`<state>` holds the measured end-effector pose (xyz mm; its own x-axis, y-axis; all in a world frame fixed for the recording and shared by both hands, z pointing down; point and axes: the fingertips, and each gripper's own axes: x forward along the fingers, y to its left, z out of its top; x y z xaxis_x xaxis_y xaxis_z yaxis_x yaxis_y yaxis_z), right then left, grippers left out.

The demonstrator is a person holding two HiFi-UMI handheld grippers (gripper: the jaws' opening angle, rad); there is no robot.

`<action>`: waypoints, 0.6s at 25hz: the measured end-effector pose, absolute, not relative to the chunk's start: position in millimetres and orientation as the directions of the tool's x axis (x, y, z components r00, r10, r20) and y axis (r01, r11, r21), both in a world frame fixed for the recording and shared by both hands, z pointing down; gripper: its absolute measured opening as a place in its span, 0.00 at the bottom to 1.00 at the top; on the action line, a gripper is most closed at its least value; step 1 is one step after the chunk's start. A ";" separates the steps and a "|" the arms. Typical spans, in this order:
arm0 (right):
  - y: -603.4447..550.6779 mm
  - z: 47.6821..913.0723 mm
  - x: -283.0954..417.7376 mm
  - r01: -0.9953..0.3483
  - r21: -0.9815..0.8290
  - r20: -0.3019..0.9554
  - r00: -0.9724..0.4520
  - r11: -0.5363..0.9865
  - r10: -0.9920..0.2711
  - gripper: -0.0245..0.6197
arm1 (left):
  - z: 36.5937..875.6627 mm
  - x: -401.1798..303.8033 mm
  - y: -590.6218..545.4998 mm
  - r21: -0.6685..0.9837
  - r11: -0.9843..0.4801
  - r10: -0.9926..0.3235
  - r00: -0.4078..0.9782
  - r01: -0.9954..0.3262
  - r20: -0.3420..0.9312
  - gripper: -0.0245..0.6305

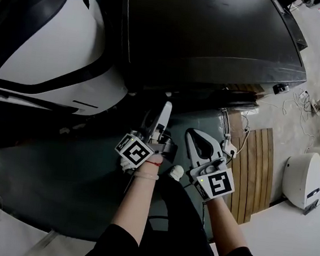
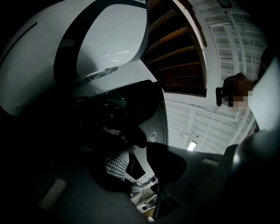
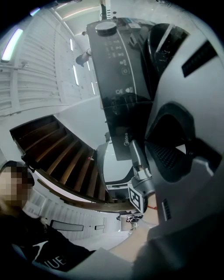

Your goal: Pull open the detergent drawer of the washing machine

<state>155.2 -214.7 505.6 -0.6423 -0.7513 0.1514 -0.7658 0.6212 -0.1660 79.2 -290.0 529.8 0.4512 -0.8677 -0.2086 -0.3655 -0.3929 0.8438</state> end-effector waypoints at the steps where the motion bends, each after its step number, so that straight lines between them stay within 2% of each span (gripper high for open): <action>1: -213.2 504.2 155.9 -0.764 -0.167 0.151 -0.645 0.623 -0.749 0.06 | 529.9 79.6 -286.7 0.845 -0.390 -0.869 0.449 -0.367 -0.207 0.24; 15: -184.2 493.3 149.7 -0.734 -0.152 0.111 -0.678 0.662 -0.727 0.06 | 531.8 88.7 -246.8 0.843 -0.393 -0.858 0.475 -0.367 -0.193 0.23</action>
<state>149.7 -184.2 493.3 -0.6778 -0.7267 0.1113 -0.7343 0.6617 -0.1517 88.7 -246.8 531.8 0.4752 -0.8584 -0.1932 -0.3671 -0.3930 0.8431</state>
